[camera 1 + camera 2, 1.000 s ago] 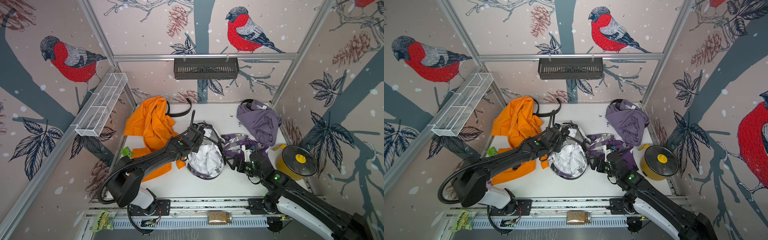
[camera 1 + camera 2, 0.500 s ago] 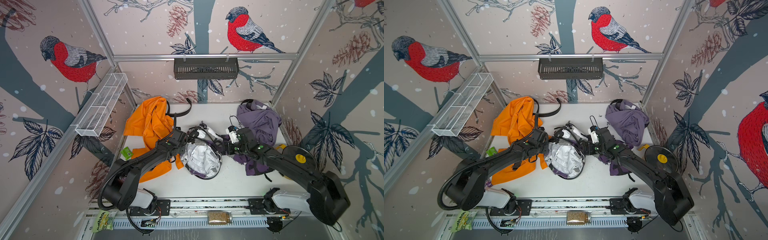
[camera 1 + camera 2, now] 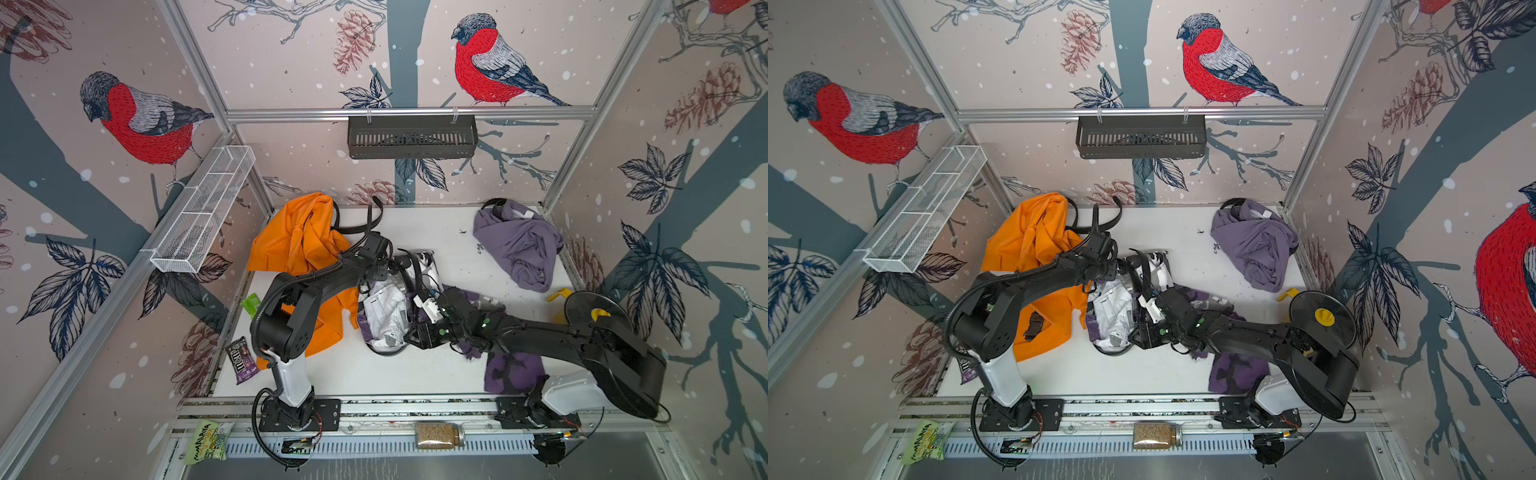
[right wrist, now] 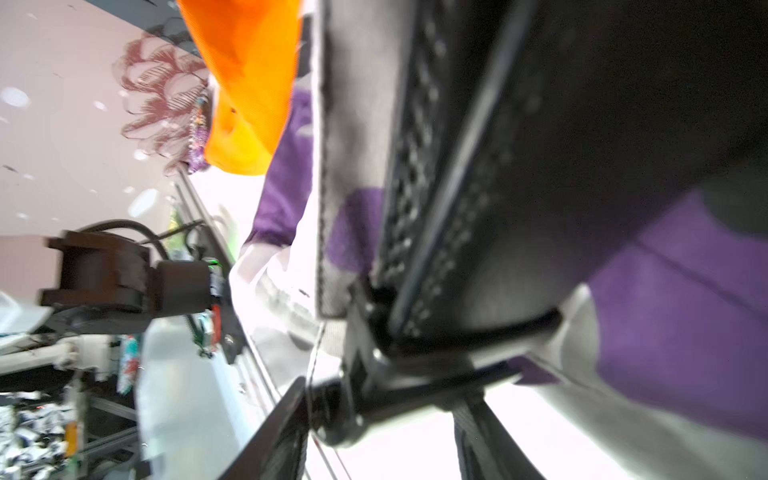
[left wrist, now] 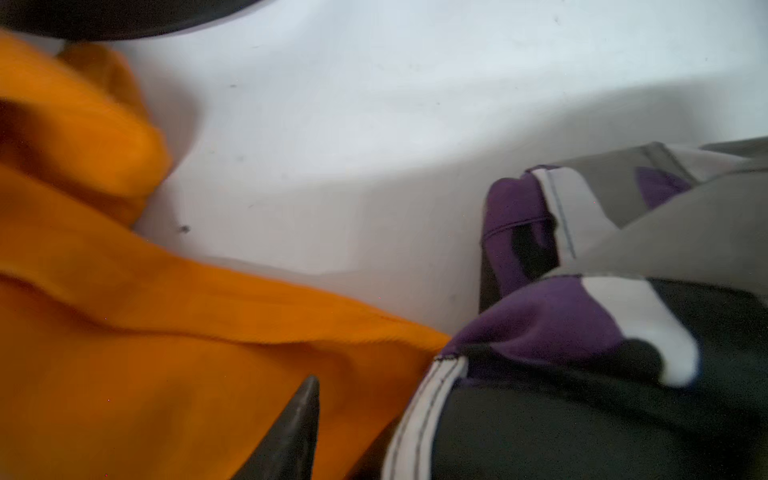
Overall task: Remove the belt from the trousers
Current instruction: Adjust the trousers at the center of the board.
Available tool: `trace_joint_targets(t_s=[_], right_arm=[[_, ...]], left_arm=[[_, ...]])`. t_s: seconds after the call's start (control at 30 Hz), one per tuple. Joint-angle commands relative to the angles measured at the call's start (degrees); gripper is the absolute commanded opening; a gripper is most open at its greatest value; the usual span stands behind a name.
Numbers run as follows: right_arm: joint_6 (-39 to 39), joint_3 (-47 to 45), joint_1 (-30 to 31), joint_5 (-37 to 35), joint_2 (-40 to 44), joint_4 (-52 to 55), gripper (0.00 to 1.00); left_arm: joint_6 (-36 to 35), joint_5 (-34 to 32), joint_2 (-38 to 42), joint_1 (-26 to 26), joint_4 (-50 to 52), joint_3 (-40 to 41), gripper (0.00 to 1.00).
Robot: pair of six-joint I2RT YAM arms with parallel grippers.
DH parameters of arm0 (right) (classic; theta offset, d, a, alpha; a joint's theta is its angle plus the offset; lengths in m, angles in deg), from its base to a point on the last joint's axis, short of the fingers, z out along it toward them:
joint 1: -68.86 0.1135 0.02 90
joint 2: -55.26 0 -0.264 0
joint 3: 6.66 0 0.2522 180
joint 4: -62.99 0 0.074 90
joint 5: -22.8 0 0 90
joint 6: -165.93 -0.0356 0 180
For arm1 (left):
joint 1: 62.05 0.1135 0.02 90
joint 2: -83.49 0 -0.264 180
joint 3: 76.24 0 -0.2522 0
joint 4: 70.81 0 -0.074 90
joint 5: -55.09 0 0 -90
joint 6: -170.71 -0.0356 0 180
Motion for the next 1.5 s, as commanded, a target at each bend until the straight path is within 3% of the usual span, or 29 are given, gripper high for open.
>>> trace_joint_targets(t_s=[0.0, 0.07, 0.17, 0.27, 0.33, 0.47, 0.57, 0.7, 0.87, 1.0, 1.17, 1.3, 1.4, 1.47], right_arm=[[-8.3, 2.1, 3.4, -0.4, -0.9, -9.6, 0.57], [-5.7, 4.9, 3.6, -4.9, 1.7, -0.4, 0.70], [-0.8, 8.1, -0.3, -11.4, 9.4, 14.9, 0.86], [4.8, 9.4, -7.2, -13.0, 16.8, 23.9, 0.92], [8.4, 9.8, -11.9, -12.9, 19.3, 27.2, 0.95], [14.6, 11.6, -18.5, -11.8, 19.2, 32.3, 0.98], [17.3, 10.4, -20.5, -13.3, 18.3, 34.5, 0.99], [17.8, 8.2, -20.5, -15.2, 16.5, 38.1, 0.98], [13.9, 2.1, -15.6, -18.0, 15.7, 33.2, 0.98], [13.0, 0.7, -15.2, -21.5, 9.8, 30.4, 0.94], [13.5, 1.0, -17.2, -23.6, 2.5, 22.5, 0.83], [15.3, 5.2, -19.5, -23.1, -5.4, 17.9, 0.78], [16.0, 8.9, -20.9, -23.2, -10.2, 15.1, 0.74], [16.7, 11.5, -22.2, -23.1, -12.9, 14.3, 0.71]], left_arm=[[-4.0, 3.9, -3.9, 0.0, -4.1, -5.2, 0.53], [-5.4, 5.4, -5.4, -0.1, -3.6, -9.1, 0.58], [-7.4, 6.0, -3.8, -0.1, -1.4, -12.1, 0.78], [-8.0, 5.9, 3.4, -0.1, -1.6, -9.4, 0.93], [-7.8, 6.5, 9.1, 0.0, -1.5, -6.9, 0.97], [-8.5, 10.3, 19.2, -0.1, 2.8, -2.2, 0.98], [-10.6, 19.7, 26.3, -0.8, 4.7, 3.4, 0.97], [-9.2, 21.6, 32.9, -8.1, 7.5, 11.8, 0.96], [-4.2, 23.3, 34.1, -14.2, 6.0, 20.1, 0.96], [-2.9, 19.3, 30.4, -14.8, 5.1, 21.6, 0.96], [-2.7, 20.8, 25.4, -15.7, 1.1, 21.0, 0.96], [-2.8, 22.3, 20.6, -16.5, -0.4, 20.5, 0.81], [-3.1, 21.0, 19.2, -16.9, -0.5, 20.8, 0.58], [-3.6, 17.7, 19.4, -16.9, 0.9, 20.1, 0.35]])
